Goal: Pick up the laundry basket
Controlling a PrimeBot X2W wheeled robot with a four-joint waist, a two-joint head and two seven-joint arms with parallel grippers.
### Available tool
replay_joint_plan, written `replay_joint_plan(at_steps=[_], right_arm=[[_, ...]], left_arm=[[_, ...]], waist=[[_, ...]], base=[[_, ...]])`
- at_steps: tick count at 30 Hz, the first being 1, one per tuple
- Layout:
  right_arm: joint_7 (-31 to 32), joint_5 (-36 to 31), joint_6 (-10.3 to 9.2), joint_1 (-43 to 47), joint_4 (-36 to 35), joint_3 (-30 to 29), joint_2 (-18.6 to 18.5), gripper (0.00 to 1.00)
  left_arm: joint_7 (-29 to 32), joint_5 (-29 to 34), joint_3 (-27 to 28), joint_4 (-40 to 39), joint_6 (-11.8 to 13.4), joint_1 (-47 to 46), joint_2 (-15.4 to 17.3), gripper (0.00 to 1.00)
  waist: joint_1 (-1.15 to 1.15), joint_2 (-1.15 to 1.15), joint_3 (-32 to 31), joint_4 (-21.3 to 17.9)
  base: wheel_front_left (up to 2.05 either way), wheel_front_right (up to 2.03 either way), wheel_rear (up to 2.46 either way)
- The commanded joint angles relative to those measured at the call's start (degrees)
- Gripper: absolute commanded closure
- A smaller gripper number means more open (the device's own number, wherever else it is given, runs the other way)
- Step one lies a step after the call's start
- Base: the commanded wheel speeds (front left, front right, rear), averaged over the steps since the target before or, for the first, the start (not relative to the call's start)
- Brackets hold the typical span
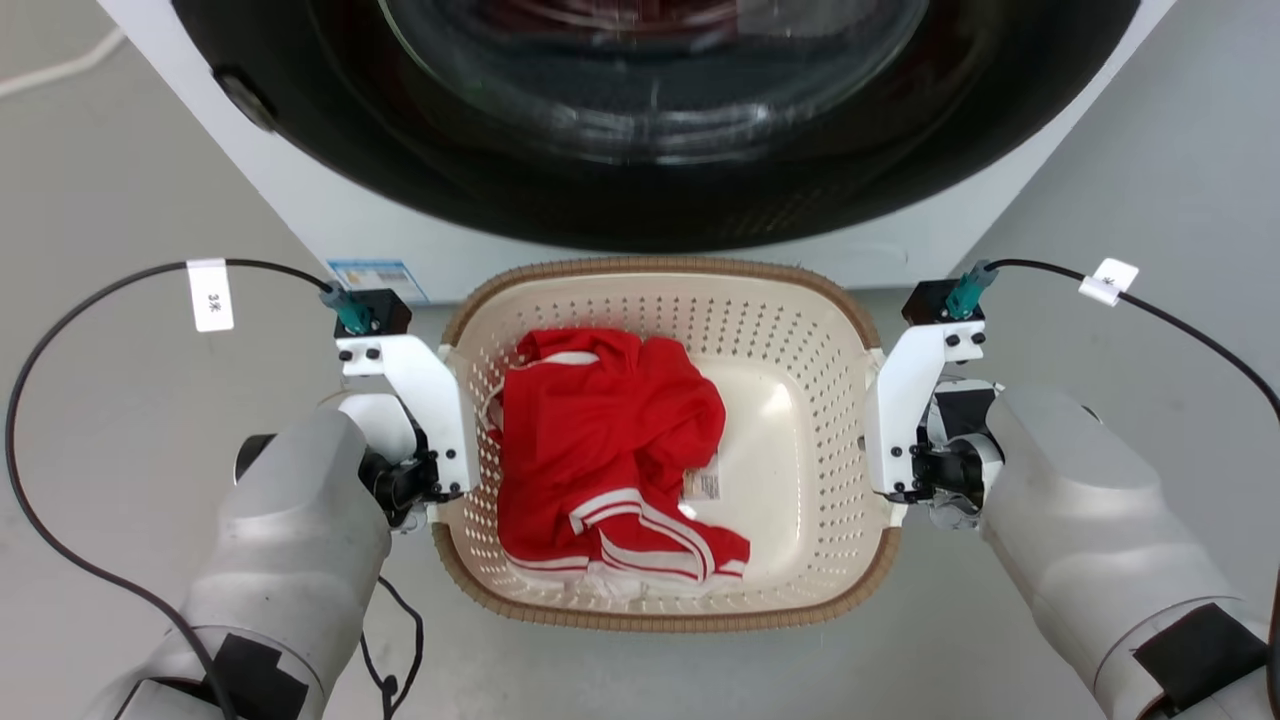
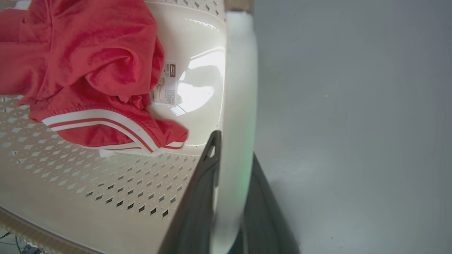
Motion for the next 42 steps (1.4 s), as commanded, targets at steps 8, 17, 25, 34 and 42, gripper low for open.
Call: replay_joint_plan(at_steps=[8,17,25,34,42], right_arm=[[3.6,1.2,0.28,1.5,0.4,0.3,0.3,1.00],[5.9,1.8,0.28,3.8,0.7,0.4,-0.2,1.00],[7.9,2.0,0.28,6.7,0.8,0.1,-0.3,1.00],[10.0,1.6,0.28,9.4,0.8,-0.7,-0.6,1.00],[10.7,0.8,0.27,10.2,0.9,-1.4,-0.6,1.00]], left_arm=[[1.6,-0.9,-0.5,0.3,0.1,1.3,-0.7,1.00],[3.2,-1.5,-1.1,0.6,0.1,3.7,-1.4,1.00],[4.8,-1.2,-2.6,0.7,0.1,6.0,-1.8,1.00],[7.1,-2.0,-3.3,0.8,0.1,8.3,-1.9,1.00],[7.3,-2.4,-4.0,0.8,0.1,8.6,-2.1,1.00]], waist=[[0.01,0.00,-7.3,0.4],[0.01,0.00,-13.4,0.8],[0.01,0.00,-18.1,1.2],[0.01,0.00,-20.2,1.3],[0.01,0.00,-20.3,1.5]], base=[[0.00,0.00,0.00],[0.00,0.00,0.00],[0.00,0.00,0.00],[0.00,0.00,0.00],[0.00,0.00,0.00]])
